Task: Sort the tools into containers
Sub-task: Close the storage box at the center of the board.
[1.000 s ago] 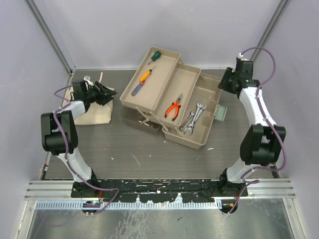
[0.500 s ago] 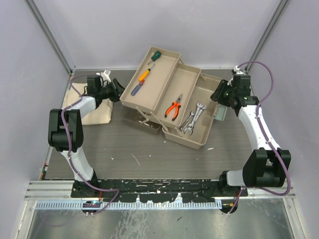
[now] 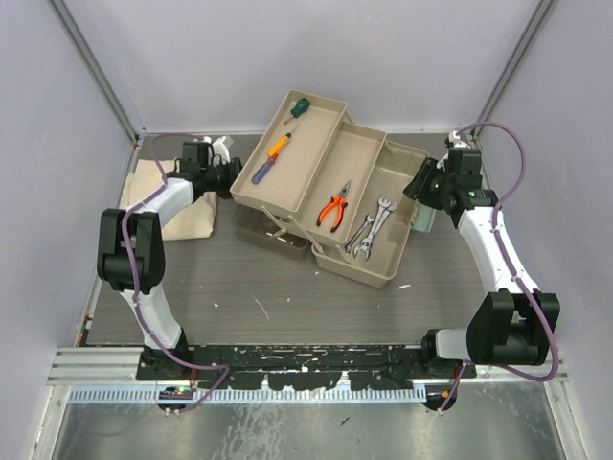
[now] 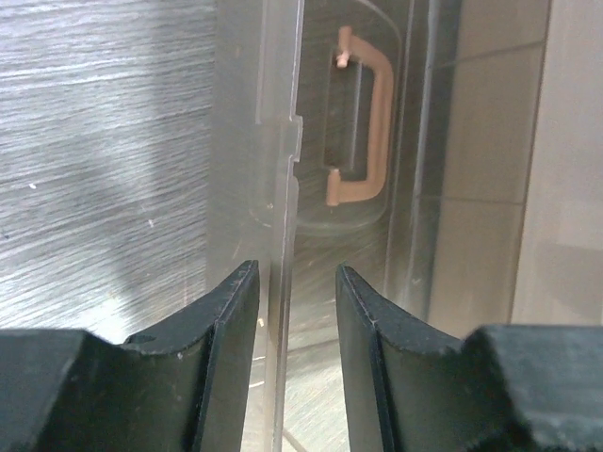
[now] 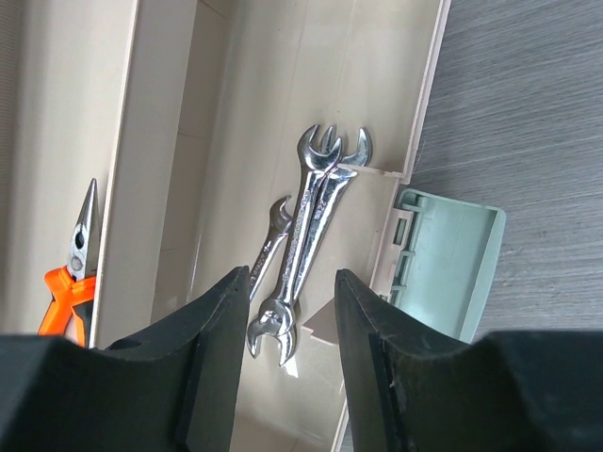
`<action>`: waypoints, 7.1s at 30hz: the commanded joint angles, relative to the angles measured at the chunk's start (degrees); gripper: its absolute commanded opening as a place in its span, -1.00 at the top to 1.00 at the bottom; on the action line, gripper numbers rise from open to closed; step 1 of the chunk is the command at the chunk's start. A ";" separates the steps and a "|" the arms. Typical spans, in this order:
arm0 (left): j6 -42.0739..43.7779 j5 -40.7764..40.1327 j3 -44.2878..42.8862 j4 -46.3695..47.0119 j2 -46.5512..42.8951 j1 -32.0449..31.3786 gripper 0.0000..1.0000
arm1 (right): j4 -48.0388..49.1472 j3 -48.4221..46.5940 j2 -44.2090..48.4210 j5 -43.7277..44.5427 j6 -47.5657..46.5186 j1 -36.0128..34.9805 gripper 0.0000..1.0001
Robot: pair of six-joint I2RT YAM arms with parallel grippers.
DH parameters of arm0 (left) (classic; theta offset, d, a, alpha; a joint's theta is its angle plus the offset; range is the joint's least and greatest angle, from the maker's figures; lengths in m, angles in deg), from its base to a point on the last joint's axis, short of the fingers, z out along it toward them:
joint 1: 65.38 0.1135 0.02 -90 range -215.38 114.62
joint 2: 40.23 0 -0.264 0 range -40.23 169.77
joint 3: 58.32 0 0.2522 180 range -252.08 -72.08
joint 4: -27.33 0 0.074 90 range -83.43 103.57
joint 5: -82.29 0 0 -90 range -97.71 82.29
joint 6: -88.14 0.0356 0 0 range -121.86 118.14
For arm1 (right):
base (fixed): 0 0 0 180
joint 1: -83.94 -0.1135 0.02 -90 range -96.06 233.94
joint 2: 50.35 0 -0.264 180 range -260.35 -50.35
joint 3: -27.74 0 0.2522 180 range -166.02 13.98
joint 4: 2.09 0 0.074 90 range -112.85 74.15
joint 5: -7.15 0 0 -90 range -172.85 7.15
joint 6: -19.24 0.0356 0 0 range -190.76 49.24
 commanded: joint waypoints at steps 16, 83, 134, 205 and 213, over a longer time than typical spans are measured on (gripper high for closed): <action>6.64 -9.14 -4.14 -5.49 -7.54 -3.34 0.96 | 2.09 4.39 5.21 -1.49 0.52 0.02 0.06; 63.53 -91.07 -42.38 -19.67 11.44 -64.27 1.00 | 6.73 20.85 24.46 3.01 23.69 11.52 0.02; 59.67 -91.26 -41.30 -13.17 16.36 -74.74 -0.40 | -9.52 -19.90 25.63 12.29 12.75 10.86 -0.24; 8.28 -40.07 -23.92 -29.34 -11.06 -30.24 -0.90 | 14.80 15.17 6.14 -6.54 15.93 5.38 -0.24; 10.29 -42.67 -23.30 -30.24 -11.26 -29.66 -0.90 | 16.72 12.97 3.09 -3.21 17.18 -4.71 -0.25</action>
